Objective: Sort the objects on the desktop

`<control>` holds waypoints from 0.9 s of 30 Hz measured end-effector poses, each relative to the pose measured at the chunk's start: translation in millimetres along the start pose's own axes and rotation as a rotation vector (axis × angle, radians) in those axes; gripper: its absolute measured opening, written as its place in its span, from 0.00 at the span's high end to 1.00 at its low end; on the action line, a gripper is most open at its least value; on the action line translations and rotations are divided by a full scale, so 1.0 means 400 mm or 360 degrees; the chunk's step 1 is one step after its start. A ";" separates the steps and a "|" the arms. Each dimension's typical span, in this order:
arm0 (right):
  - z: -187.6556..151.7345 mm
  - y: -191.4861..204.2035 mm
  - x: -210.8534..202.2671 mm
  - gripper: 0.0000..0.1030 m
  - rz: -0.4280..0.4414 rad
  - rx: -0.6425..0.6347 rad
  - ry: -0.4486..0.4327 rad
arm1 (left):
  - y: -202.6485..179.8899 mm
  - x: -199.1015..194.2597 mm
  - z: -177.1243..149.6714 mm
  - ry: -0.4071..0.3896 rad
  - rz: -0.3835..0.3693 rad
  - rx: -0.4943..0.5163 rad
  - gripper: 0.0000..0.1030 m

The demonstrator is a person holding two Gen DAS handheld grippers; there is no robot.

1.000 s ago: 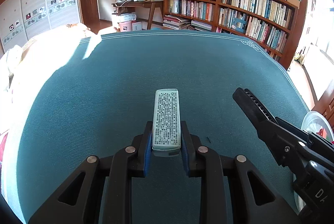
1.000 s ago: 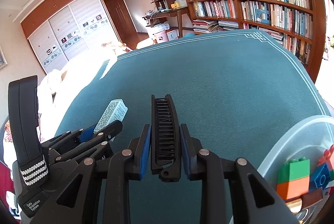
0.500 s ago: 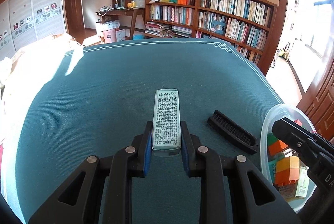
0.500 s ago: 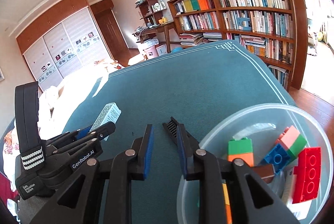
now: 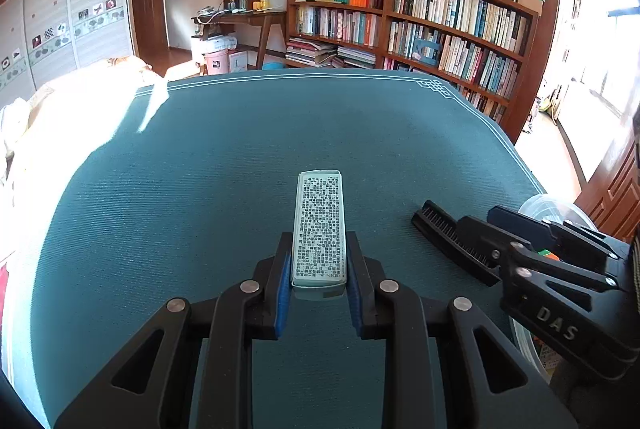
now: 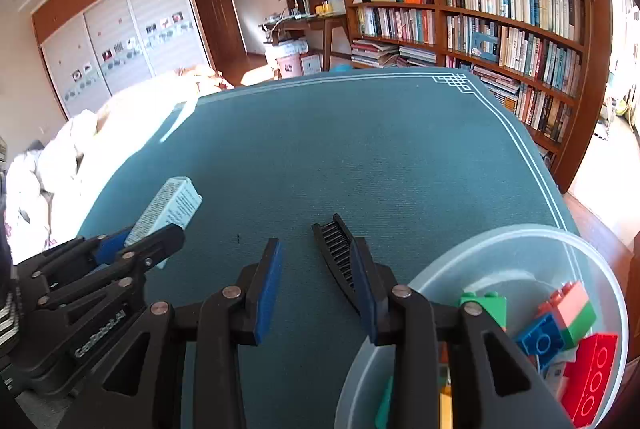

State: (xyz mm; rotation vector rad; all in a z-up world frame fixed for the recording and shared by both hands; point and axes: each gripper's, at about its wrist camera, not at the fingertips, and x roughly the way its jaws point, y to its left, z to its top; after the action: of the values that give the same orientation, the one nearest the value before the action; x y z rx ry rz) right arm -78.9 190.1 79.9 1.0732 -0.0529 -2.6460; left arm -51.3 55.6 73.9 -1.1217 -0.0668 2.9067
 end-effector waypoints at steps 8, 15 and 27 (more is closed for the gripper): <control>0.023 0.034 0.140 0.61 -0.0166 -0.0176 0.0327 | 0.029 0.022 -0.013 0.0041 0.0004 -0.0027 0.75; 0.022 0.052 0.144 0.70 -0.0183 -0.0276 0.0313 | 0.040 0.031 -0.022 0.0061 0.0006 -0.0037 0.75; 0.007 0.040 0.027 0.90 0.0308 -0.0072 0.0067 | 0.040 0.019 -0.043 0.0077 0.0027 -0.0036 0.75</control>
State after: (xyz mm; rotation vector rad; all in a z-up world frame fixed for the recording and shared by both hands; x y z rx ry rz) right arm -84.6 171.6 76.8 1.0525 -0.0834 -2.4405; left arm -45.3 40.2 55.3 -1.2009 -0.0898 2.8988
